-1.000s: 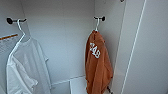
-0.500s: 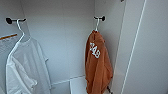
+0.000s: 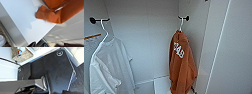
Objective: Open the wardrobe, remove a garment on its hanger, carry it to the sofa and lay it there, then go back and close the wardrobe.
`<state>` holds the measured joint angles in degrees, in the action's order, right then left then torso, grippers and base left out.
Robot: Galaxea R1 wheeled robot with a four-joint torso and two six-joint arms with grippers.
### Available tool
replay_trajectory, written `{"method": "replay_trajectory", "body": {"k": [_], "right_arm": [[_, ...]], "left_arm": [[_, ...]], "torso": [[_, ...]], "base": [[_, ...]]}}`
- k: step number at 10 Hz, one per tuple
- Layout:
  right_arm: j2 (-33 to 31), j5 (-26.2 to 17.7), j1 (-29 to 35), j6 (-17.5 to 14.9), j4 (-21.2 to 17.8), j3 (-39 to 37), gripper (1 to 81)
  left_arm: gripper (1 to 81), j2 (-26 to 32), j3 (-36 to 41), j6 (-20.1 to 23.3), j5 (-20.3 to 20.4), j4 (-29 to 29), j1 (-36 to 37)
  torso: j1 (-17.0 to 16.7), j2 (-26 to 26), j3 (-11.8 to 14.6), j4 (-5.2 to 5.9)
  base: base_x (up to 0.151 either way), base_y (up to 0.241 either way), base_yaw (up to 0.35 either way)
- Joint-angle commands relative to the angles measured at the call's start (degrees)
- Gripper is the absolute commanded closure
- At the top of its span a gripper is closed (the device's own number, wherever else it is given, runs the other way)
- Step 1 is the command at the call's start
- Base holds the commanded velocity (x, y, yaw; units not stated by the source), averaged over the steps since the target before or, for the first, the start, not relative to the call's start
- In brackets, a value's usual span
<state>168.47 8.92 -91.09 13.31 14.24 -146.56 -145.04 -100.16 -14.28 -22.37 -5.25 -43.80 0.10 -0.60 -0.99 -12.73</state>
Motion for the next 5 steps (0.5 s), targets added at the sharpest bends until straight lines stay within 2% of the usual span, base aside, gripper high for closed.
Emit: {"method": "replay_trajectory", "body": {"k": [1,2,5], "right_arm": [[-0.2,-2.5,2.7,0.1,-0.1,0.2,1.0],[-0.1,-2.5,2.7,0.1,0.0,0.3,1.0],[0.0,-2.5,2.8,0.2,0.3,0.2,1.0]], "left_arm": [[1.0,3.0,6.9,-7.7,-6.4,-0.1,18.2],[1.0,2.7,7.7,-9.4,-8.6,0.2,21.7],[1.0,2.6,11.1,-16.6,-10.9,0.2,32.5]], "torso": [[0.0,0.0,0.0,0.0],[0.0,0.0,0.0,0.0],[0.0,0.0,0.0,0.0]], "base": [[0.0,0.0,0.0],[0.0,0.0,0.0],[0.0,0.0,0.0]]}}
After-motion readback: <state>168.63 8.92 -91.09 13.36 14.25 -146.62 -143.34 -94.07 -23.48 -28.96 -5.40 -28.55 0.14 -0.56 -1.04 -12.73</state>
